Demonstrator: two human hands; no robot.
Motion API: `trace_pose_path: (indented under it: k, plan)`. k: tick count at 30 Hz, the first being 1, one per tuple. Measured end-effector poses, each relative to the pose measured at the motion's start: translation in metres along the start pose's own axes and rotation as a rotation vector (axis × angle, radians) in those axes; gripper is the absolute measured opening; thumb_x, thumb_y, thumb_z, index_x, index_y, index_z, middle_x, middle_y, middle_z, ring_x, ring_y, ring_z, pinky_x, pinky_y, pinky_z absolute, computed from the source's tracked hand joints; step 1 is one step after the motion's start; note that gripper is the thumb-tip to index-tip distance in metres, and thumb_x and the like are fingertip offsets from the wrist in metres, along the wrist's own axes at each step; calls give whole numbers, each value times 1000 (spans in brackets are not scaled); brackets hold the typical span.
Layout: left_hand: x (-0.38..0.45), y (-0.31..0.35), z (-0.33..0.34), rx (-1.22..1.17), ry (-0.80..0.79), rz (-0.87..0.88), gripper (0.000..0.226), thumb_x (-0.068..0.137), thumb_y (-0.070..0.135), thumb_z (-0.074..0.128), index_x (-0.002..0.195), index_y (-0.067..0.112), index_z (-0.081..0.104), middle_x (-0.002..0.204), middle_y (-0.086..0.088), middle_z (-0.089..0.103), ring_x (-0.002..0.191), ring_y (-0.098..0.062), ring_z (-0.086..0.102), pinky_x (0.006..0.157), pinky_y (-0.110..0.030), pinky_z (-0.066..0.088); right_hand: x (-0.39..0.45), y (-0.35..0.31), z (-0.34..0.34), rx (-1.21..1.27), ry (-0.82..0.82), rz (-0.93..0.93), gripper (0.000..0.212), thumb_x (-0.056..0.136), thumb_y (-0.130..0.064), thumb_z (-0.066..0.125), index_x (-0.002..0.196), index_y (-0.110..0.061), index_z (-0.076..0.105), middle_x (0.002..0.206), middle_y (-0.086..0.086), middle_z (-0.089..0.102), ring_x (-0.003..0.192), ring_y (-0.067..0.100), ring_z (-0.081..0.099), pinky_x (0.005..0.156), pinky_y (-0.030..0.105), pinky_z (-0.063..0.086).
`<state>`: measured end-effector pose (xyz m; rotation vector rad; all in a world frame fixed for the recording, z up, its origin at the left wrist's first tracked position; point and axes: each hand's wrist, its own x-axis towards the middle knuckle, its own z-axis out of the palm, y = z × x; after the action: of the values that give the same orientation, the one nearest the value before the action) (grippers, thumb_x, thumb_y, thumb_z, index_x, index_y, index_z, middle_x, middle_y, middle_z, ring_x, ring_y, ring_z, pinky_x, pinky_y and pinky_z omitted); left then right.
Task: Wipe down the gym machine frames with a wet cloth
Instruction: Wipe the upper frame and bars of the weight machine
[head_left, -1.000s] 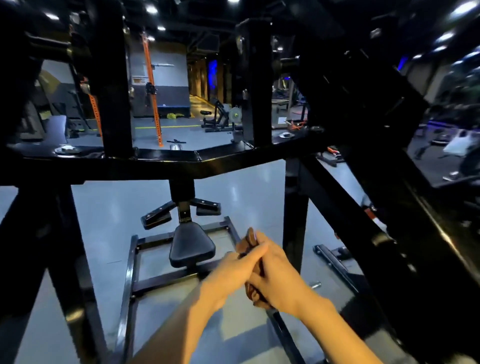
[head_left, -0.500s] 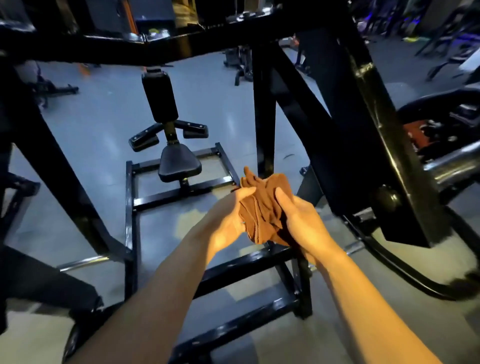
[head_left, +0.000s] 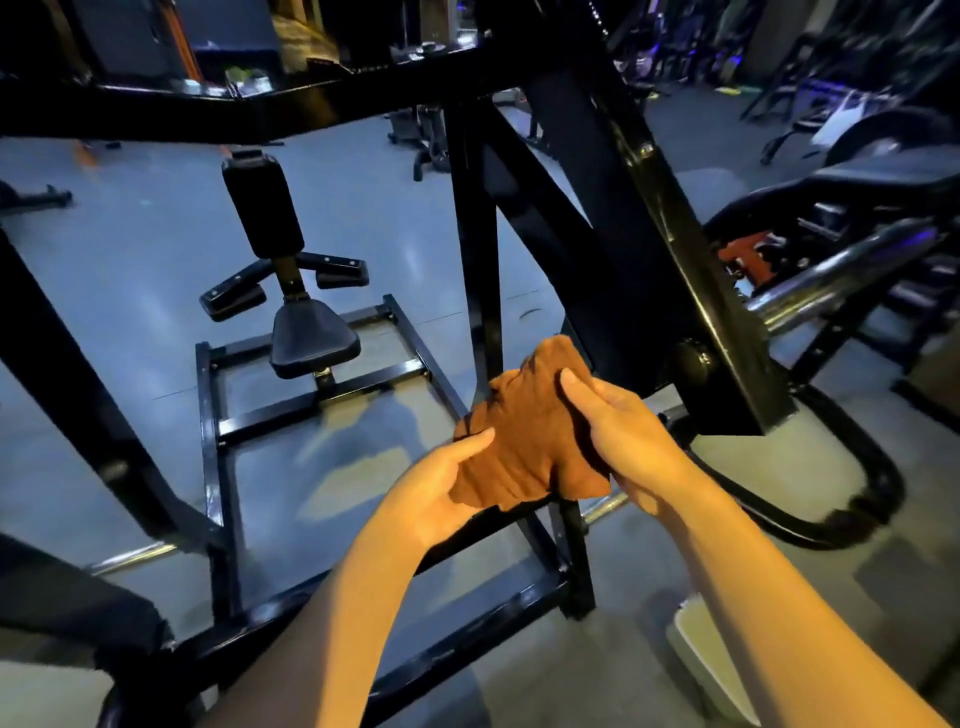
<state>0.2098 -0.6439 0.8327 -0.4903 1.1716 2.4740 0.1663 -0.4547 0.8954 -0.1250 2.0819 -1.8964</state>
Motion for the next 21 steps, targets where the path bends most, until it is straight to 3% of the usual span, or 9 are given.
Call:
trace_pose_path:
  k: [3,5,7,9,11,13,16,18,21]
  plan:
    - [-9,-5,-9,-72,-24,9,36,105,18,52,141,18,59,133,-12,68,119,-31,68,86,-45,60,-10,-4,5,161,-51,49,35,107,-44,51,123,-20,70,112,1,79,102,14,75,82,27,60]
    - [-14,-11,-16,-55,-33,6,37,104,19,54,140,19,59,135,-12,67,118,-31,68,82,-43,62,-12,-4,8,-92,7,8,32,106,-47,52,102,-23,73,90,-10,78,81,0,73,69,16,53]
    - [-17,-12,-12,112,79,-38,44,97,27,64,140,19,59,138,-10,65,120,-29,66,91,-41,58,-12,-1,13,-359,93,-59,46,106,-47,51,79,-12,63,66,-8,65,58,3,61,58,17,43]
    - [-17,-16,-6,286,192,-85,50,100,35,63,147,20,51,153,-7,50,137,-27,51,110,-42,40,-10,11,19,-528,134,-144,52,107,-46,50,73,-7,49,60,0,47,52,10,45,56,29,34]
    - [-18,-16,3,225,211,-55,55,103,46,55,152,23,45,160,-6,41,145,-26,41,115,-44,32,-12,20,29,-658,142,-196,48,109,-43,48,76,-8,52,56,-4,45,47,7,40,52,27,29]
    - [-16,-15,18,132,151,-11,58,100,59,47,148,27,50,149,-5,53,132,-24,54,107,-42,45,-15,24,42,-658,82,-195,41,109,-43,47,90,-12,65,61,-4,55,50,4,50,53,22,35]
    - [-15,-14,30,22,97,5,56,102,64,37,138,26,57,140,1,60,131,-22,56,104,-42,47,-20,24,54,-485,-1,-138,41,109,-43,48,102,-9,69,80,5,69,68,8,63,65,35,49]
    - [-15,-12,32,75,49,-33,52,100,66,42,123,24,65,133,-1,65,125,-21,59,101,-46,50,-22,30,49,-584,103,-192,40,109,-43,49,91,-11,64,71,1,59,60,6,54,57,29,39]
    - [-10,-13,21,104,33,20,44,91,40,70,130,19,68,126,-8,72,114,-29,70,100,-53,53,-22,41,35,-899,351,-261,34,107,-49,47,92,-21,59,85,-8,45,62,10,49,56,24,34]
